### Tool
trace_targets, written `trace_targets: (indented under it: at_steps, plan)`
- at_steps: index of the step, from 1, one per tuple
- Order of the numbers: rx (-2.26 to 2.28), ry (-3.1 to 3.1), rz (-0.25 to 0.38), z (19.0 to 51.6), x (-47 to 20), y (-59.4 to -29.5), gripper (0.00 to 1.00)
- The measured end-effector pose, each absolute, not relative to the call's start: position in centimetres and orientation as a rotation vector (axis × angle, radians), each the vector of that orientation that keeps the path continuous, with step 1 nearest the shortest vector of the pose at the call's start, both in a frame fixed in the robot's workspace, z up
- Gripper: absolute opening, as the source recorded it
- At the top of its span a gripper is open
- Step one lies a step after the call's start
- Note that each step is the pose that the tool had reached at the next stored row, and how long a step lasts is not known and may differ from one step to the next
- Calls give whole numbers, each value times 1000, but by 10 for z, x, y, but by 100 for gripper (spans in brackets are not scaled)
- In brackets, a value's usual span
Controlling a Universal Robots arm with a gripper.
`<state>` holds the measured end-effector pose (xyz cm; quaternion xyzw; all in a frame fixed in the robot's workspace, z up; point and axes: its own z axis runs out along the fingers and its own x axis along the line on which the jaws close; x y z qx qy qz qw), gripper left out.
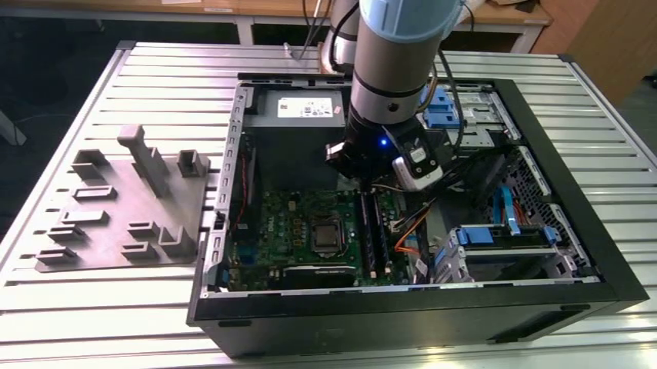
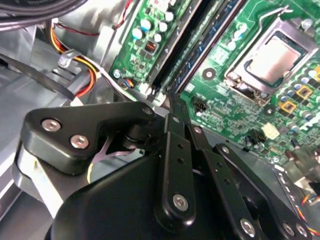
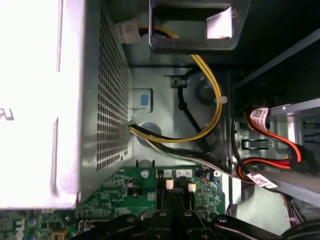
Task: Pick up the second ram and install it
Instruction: 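Press down the second ram until it locks into place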
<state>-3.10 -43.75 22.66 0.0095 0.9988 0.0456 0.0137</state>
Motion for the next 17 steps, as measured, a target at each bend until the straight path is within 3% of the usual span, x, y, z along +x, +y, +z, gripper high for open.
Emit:
trace_targets:
  at_steps: [17]
  plan:
    - [30, 3111, 141, 217, -31, -437, 10]
